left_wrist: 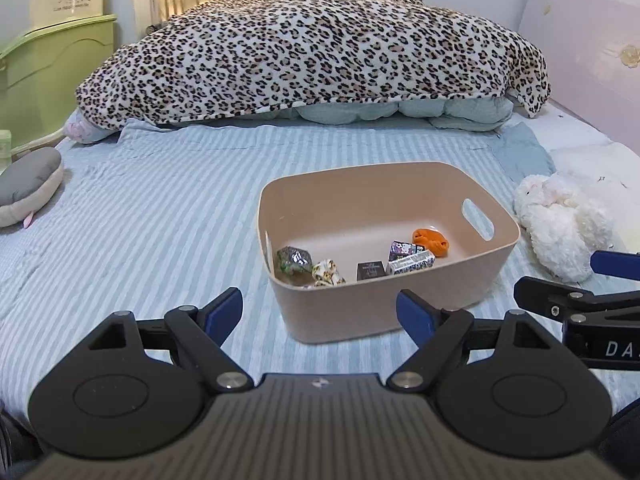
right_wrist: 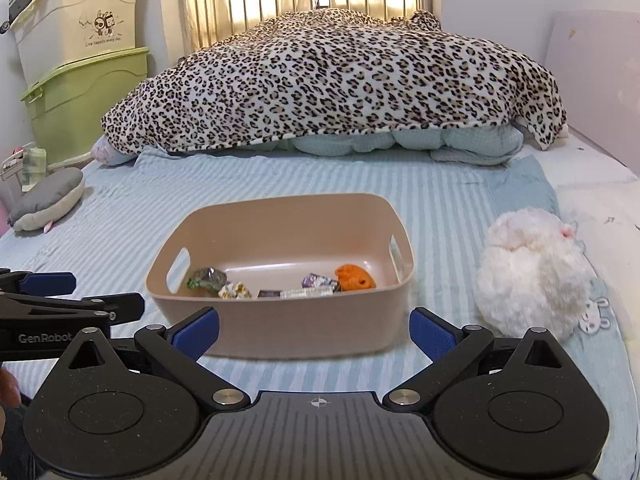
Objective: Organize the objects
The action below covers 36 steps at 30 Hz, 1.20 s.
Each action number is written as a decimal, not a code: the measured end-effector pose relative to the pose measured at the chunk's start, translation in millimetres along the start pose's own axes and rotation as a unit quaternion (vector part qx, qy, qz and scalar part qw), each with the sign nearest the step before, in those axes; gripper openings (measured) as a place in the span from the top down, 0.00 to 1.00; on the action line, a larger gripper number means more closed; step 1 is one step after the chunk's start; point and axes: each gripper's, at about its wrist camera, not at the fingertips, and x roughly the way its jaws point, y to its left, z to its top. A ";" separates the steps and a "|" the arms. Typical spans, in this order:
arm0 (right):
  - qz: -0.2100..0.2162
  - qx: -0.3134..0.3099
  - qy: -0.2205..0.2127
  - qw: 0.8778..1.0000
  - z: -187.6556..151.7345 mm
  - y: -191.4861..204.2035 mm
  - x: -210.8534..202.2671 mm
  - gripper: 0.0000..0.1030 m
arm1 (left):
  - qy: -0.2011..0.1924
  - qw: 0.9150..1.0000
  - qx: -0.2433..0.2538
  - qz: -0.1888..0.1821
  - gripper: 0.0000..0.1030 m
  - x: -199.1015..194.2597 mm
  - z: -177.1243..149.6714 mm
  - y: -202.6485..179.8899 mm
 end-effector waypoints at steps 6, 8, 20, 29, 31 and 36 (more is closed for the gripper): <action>-0.008 -0.012 0.005 1.000 -16.1 -2.5 -13.2 0.00 | -0.006 1.000 -0.005 -0.001 0.18 -21.4 -17.4 2.8; -0.007 -0.010 0.007 1.000 -20.8 -3.8 -18.2 0.00 | -0.003 1.000 -0.011 -0.010 0.18 -27.2 -22.4 5.8; 0.008 -0.023 0.008 1.000 -47.1 8.2 -38.8 0.00 | 0.005 1.000 -0.007 -0.009 0.18 -51.3 -48.3 11.0; 0.020 -0.027 0.009 0.999 -59.1 19.5 -56.6 0.00 | 0.007 1.000 0.000 -0.014 0.18 -68.9 -62.1 10.8; 0.019 -0.030 0.007 0.999 -59.4 21.2 -61.3 0.00 | 0.004 1.000 0.002 -0.014 0.18 -73.0 -65.3 8.7; 0.024 -0.030 0.005 0.999 -59.9 22.9 -72.6 0.00 | 0.004 1.000 0.000 -0.028 0.18 -79.8 -69.8 5.1</action>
